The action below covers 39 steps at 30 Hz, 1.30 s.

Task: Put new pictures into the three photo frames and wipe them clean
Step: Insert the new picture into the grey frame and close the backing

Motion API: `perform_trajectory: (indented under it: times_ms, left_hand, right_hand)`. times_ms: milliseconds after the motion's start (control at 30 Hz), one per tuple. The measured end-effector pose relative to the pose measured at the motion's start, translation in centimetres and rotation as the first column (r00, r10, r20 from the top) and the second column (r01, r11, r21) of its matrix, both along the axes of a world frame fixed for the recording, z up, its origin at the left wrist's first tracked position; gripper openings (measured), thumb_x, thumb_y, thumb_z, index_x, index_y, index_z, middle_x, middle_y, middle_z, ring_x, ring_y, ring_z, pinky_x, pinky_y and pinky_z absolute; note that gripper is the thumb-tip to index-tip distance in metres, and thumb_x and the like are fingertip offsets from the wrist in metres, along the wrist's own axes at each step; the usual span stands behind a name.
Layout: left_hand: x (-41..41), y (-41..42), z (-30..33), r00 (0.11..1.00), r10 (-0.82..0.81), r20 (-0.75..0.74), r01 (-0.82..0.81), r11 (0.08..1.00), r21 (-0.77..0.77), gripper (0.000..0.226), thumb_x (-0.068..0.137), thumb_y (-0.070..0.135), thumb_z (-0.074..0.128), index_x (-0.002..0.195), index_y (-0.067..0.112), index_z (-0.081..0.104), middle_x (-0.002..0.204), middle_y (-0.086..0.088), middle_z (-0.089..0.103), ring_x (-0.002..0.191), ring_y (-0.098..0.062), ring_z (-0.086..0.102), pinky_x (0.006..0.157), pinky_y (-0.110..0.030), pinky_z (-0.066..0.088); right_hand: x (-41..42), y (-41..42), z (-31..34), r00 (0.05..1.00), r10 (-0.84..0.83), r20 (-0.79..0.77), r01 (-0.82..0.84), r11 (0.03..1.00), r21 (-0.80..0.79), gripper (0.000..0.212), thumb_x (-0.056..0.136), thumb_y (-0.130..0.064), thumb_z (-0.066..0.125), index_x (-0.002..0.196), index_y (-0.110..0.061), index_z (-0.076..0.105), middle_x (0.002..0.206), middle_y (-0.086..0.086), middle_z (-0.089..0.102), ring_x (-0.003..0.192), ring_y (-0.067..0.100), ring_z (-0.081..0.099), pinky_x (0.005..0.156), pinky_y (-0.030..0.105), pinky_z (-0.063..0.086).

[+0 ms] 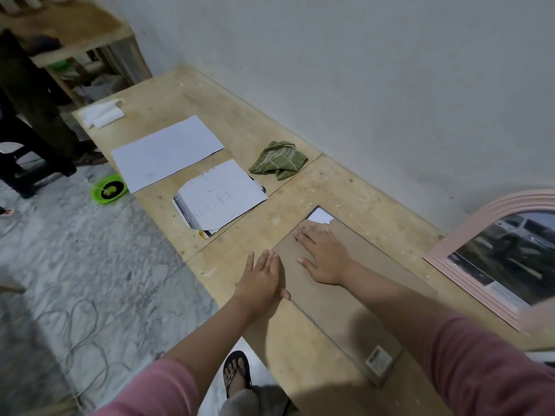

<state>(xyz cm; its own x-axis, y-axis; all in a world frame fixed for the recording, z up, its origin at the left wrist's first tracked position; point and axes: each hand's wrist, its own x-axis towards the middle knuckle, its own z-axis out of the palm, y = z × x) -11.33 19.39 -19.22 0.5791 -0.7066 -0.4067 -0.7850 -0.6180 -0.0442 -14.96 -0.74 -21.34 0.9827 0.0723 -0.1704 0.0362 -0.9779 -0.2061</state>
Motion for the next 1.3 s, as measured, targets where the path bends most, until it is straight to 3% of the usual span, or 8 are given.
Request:
perform_trajectory:
  times_ms: [200,400,600,700,833,900,1033,1300]
  left_hand:
    - [0.1,0.1,-0.2,1.0,0.007,0.003,-0.007,1.0,-0.012,0.088,0.093,0.06,0.03,0.149,-0.002,0.004,0.159,-0.019,0.004,0.148,-0.029,-0.003,0.117,-0.049,-0.004]
    - [-1.1,0.3,0.3,0.996,0.086,-0.007,-0.086,0.996,-0.024,0.082,0.091,0.058,0.017,0.149,0.0,0.013,0.159,-0.017,0.009,0.148,-0.027,0.005,0.117,-0.05,-0.002]
    - [-0.7,0.5,-0.9,1.0,0.016,0.003,-0.015,0.996,-0.089,0.073,0.079,0.052,0.028,0.1,-0.003,0.071,0.106,-0.019,0.071,0.104,-0.031,0.067,0.084,-0.053,0.051]
    - [-0.7,0.6,-1.6,0.999,-0.013,0.039,0.016,0.997,-0.071,0.073,0.082,0.049,0.028,0.108,-0.008,0.067,0.113,-0.024,0.067,0.112,-0.036,0.062,0.092,-0.056,0.046]
    - [-1.0,0.4,-1.2,1.0,-0.014,0.004,0.014,0.999,-0.04,0.071,0.097,0.043,0.03,0.145,-0.009,0.02,0.153,-0.027,0.02,0.145,-0.037,0.013,0.117,-0.054,0.003]
    - [-0.6,0.4,-0.9,0.996,0.054,-0.073,-0.064,0.988,-0.139,0.069,0.094,0.046,0.042,0.141,-0.003,0.031,0.15,-0.022,0.029,0.142,-0.034,0.022,0.117,-0.051,0.01]
    - [0.1,1.3,-0.5,0.882,0.363,-0.301,-0.471,0.649,-0.597,0.029,0.081,0.038,0.067,0.086,0.011,0.06,0.083,-0.005,0.063,0.083,-0.026,0.059,0.069,-0.032,0.043]
    - [0.8,-0.3,-0.9,0.51,0.721,-0.468,-0.851,0.343,-0.398,0.033,0.083,0.042,0.065,0.07,0.014,0.055,0.091,-0.013,0.062,0.078,-0.029,0.058,0.062,-0.03,0.039]
  right_hand:
    - [-0.2,0.8,0.0,0.999,-0.022,-0.025,0.019,0.993,-0.12,0.074,0.087,-0.051,0.006,0.151,-0.014,0.01,0.159,0.008,0.011,0.146,0.028,0.008,0.116,0.044,0.012]
    - [-0.9,3.1,-0.2,0.993,0.119,-0.022,-0.12,0.943,-0.311,0.069,0.077,-0.017,0.055,0.142,-0.005,0.037,0.147,0.018,0.038,0.135,0.035,0.036,0.11,0.043,0.031]
    - [-0.3,3.3,-0.7,0.987,0.16,0.013,-0.151,0.956,-0.252,0.069,0.082,-0.009,0.048,0.147,-0.004,0.024,0.154,0.013,0.024,0.142,0.033,0.022,0.116,0.044,0.012]
    - [-0.3,3.3,-0.8,0.989,0.146,0.006,-0.14,0.956,-0.257,0.07,0.078,-0.008,0.052,0.145,-0.004,0.03,0.152,0.014,0.029,0.14,0.033,0.026,0.115,0.044,0.015]
    - [0.0,3.2,0.0,0.985,0.158,-0.07,-0.171,0.949,-0.265,0.07,0.086,-0.01,0.044,0.149,-0.006,0.014,0.158,0.01,0.011,0.144,0.029,0.011,0.117,0.042,0.006]
    - [-0.3,3.4,0.5,0.988,0.124,-0.096,-0.145,0.958,-0.246,0.07,0.088,-0.01,0.04,0.15,-0.009,0.009,0.159,0.006,0.005,0.145,0.026,0.005,0.117,0.044,0.007]
    - [-1.9,3.5,0.2,0.994,-0.032,-0.108,0.028,0.999,-0.037,0.061,0.095,-0.022,0.031,0.151,-0.023,0.007,0.16,-0.004,-0.003,0.147,0.021,-0.004,0.112,0.059,0.014]
    - [-5.0,-1.3,-0.2,0.791,-0.611,0.011,0.607,0.787,0.109,0.071,0.083,-0.054,0.045,0.141,-0.016,0.031,0.152,0.014,0.023,0.14,0.031,0.022,0.111,0.05,0.018]
